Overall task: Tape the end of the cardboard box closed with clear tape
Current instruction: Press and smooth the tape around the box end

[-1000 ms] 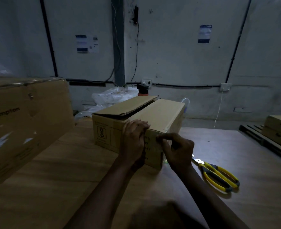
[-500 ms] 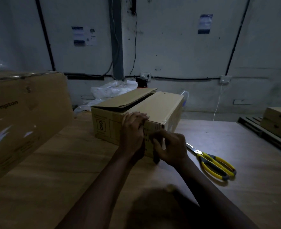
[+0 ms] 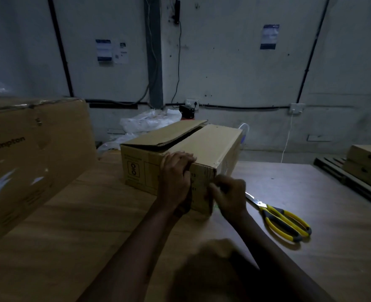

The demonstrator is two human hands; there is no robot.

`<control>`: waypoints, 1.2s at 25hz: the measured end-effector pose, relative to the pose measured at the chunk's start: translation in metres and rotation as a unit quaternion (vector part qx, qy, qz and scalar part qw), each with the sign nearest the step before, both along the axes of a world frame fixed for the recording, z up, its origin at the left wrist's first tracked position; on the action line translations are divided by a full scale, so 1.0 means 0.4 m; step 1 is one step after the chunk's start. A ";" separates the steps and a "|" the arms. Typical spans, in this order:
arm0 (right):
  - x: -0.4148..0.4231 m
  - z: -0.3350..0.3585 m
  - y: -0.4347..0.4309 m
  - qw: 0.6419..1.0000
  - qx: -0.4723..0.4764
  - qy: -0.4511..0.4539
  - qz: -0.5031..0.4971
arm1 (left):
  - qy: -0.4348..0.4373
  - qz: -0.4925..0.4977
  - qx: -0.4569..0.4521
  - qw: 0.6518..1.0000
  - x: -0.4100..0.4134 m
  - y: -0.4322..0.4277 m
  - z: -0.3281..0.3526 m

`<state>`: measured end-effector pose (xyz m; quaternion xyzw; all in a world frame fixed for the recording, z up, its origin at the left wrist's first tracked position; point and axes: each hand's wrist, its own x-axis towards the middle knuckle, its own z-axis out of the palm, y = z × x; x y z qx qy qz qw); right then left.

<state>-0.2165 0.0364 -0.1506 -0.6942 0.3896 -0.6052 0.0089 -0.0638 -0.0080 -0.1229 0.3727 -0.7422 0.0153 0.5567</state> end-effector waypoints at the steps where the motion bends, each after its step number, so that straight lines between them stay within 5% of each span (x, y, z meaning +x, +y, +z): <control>1: -0.007 0.011 -0.010 0.996 0.000 -0.088 0.024 | 0.000 0.002 -0.002 1.000 -0.002 0.000 0.000; 3: -0.021 0.026 -0.024 0.968 0.047 -0.229 0.095 | 0.005 0.007 -0.004 1.000 -0.005 0.003 0.003; 5: -0.030 0.025 -0.027 0.944 0.102 -0.277 0.148 | 0.005 0.006 -0.009 1.000 -0.006 0.005 0.002; 11: -0.026 0.015 -0.012 0.959 0.175 -0.205 0.084 | 0.006 0.007 -0.008 1.000 -0.006 0.006 0.001; 16: -0.001 0.063 0.003 0.923 0.212 -0.293 0.129 | 0.008 0.011 -0.006 1.000 -0.007 0.006 0.005; 21: -0.029 0.010 0.000 0.940 0.292 -0.170 0.057 | 0.001 0.012 -0.009 1.000 -0.009 0.005 0.001; 25: -0.037 -0.009 -0.013 0.979 0.142 -0.090 -0.119 | 0.004 0.010 -0.003 1.000 -0.009 0.002 -0.001; 28: -0.021 0.004 -0.008 0.996 -0.010 -0.018 -0.084 | 0.000 0.011 0.001 1.000 -0.008 0.001 -0.001; 30: -0.009 0.002 -0.005 0.998 0.005 0.018 -0.053 | -0.002 0.011 0.005 1.000 -0.008 0.002 -0.001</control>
